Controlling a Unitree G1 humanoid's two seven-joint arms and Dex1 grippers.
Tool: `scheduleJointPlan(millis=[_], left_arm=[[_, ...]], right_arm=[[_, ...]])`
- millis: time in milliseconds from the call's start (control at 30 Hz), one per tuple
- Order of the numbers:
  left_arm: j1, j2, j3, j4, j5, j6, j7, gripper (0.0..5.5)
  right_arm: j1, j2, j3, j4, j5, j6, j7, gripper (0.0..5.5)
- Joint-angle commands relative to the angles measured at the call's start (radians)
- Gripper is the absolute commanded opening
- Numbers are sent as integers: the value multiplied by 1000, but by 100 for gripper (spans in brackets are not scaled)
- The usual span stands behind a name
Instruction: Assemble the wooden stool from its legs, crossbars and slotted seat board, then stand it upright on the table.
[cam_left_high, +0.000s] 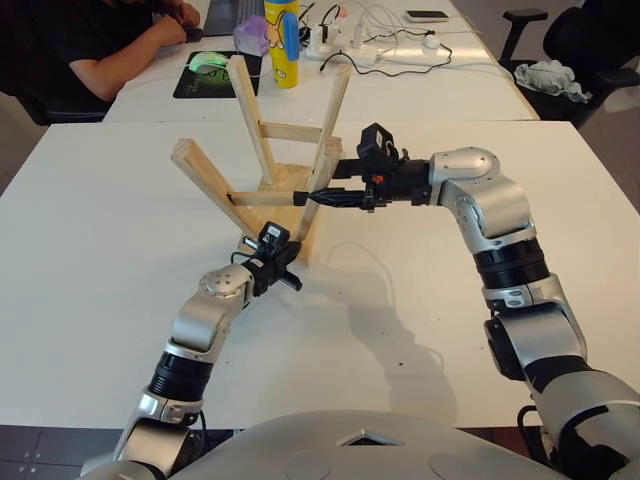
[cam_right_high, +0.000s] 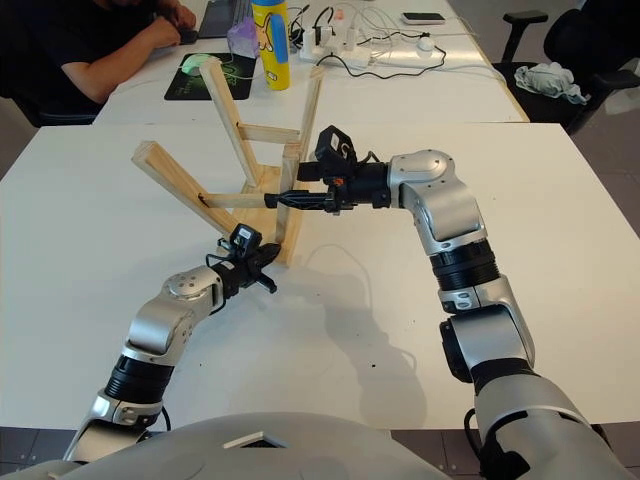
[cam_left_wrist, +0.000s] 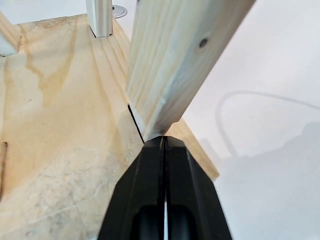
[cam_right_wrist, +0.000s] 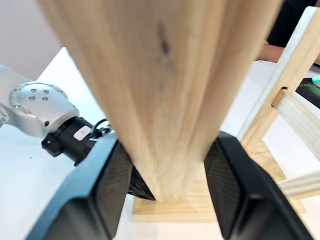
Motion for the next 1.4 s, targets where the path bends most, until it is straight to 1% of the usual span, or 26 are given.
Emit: scheduleJointPlan(millis=[33, 100, 200, 367, 433, 500, 567, 700, 767, 833, 867, 933, 967, 1033, 1200, 1267, 1400], left_arm=[[62, 2, -51, 94, 14, 78, -14, 0], [62, 2, -52, 93, 14, 79, -14, 0], [66, 4, -55, 89, 13, 80, -15, 0], [70, 12, -52, 79, 11, 73, -21, 0], [76, 38, -49, 39, -10, 58, -63, 0], [84, 114, -40, -43, -46, 60, -149, 0], [87, 183, 17, -117, -99, 83, -217, 0], [91, 337, 201, -187, -218, 97, -359, 0], [106, 410, 290, -155, -237, 92, -391, 0], [110, 458, 346, -77, -219, 63, -393, 0], [102, 471, 365, -31, -206, 49, -385, 0], [79, 490, 355, 57, -139, 3, -341, 0], [61, 484, 336, 96, -104, -20, -315, 0], [18, 428, 321, 153, -68, -53, -248, 0], [-75, 262, 181, 261, 32, -145, -147, 0], [-84, 221, 140, 280, 52, -165, -140, 0], [-75, 185, 85, 269, 63, -163, -161, 0]], right_arm=[[23, 19, 61, -9, -10, 33, 12, 208], [7, 30, 55, 38, -33, 21, -33, 208], [36, 3, 77, -23, 4, 30, 40, 208], [25, 7, 79, 8, -13, 15, 15, 208], [27, 4, 75, 6, -8, 20, 16, 208], [29, -1, 70, 10, -8, 24, 10, 208], [32, -8, 65, 9, -8, 26, 5, 208], [43, -28, 50, -9, 3, 36, 1, 208], [45, -35, 49, -16, 6, 39, 2, 208], [48, -40, 48, -24, 10, 42, 1, 208], [49, -43, 48, -27, 13, 45, 0, 208], [48, -47, 51, -29, 16, 47, -1, 208], [46, -48, 55, -28, 16, 47, 1, 208], [37, -47, 64, -21, 14, 44, 8, 208], [11, -45, 93, -6, 5, 43, 26, 208], [-3, -45, 106, 0, 2, 43, 38, 208], [-8, -66, 126, -32, 11, 66, 67, 208]])
